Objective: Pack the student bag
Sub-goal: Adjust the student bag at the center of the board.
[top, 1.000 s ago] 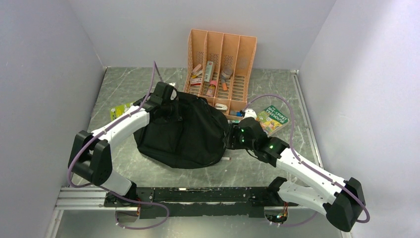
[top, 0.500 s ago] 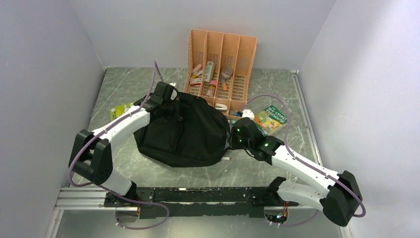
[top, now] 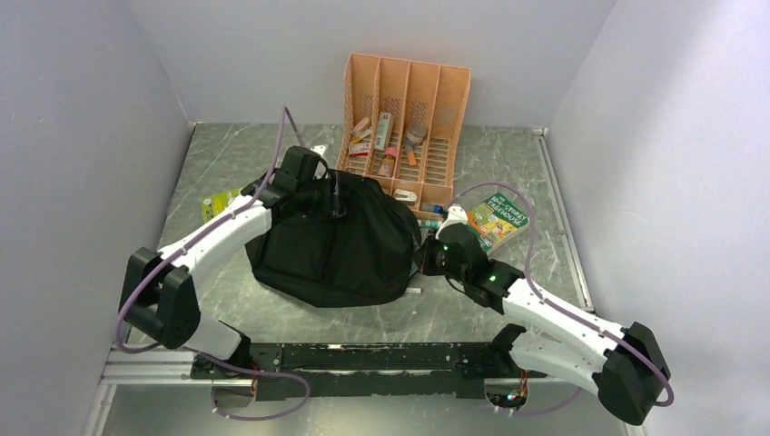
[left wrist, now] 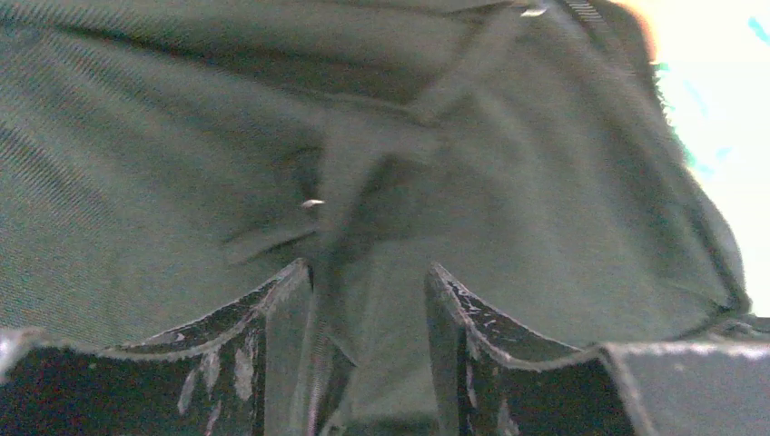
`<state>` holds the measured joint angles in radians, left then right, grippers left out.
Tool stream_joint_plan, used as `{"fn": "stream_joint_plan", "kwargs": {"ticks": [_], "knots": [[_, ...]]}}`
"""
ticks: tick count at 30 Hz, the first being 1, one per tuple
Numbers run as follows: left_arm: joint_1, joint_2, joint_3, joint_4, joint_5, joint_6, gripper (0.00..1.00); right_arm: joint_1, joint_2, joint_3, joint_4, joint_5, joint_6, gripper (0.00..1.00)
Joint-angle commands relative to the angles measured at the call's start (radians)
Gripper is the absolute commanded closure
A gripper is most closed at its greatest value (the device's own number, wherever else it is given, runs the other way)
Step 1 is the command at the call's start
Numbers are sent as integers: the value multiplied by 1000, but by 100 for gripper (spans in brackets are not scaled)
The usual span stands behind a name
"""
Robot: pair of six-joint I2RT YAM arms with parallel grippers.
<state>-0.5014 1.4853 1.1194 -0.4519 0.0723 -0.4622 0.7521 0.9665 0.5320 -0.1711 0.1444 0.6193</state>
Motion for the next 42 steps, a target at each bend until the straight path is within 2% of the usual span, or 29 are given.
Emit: {"fn": "stream_joint_plan", "kwargs": {"ticks": [1, 8, 13, 19, 24, 27, 30, 34, 37, 42], "knots": [[-77, -84, 88, 3, -64, 12, 45, -2, -57, -22, 98, -8, 38, 100], [-253, -106, 107, 50, -71, -37, 42, -5, -55, -46, 166, -46, 49, 100], [-334, -109, 74, 82, -71, -89, 41, -5, -43, -48, 194, -62, 53, 100], [-396, -112, 37, 164, -101, -175, 38, -5, -47, -61, 216, -74, 75, 100], [-434, -58, 63, 131, -157, -213, 36, -4, -54, -68, 223, -81, 87, 100], [-440, -40, 59, 144, -170, -241, 30, -5, -58, -70, 223, -84, 86, 100], [-448, -18, 66, 155, -180, -255, 28, -5, -61, -70, 220, -87, 84, 100], [-459, 21, 91, 141, -193, -262, 29, -5, -67, -71, 218, -85, 82, 100], [-465, 44, 99, 135, -192, -260, 34, -5, -69, -68, 212, -79, 76, 100], [-467, 58, 99, 125, -199, -253, 52, -5, -73, -66, 204, -74, 72, 100]]}}
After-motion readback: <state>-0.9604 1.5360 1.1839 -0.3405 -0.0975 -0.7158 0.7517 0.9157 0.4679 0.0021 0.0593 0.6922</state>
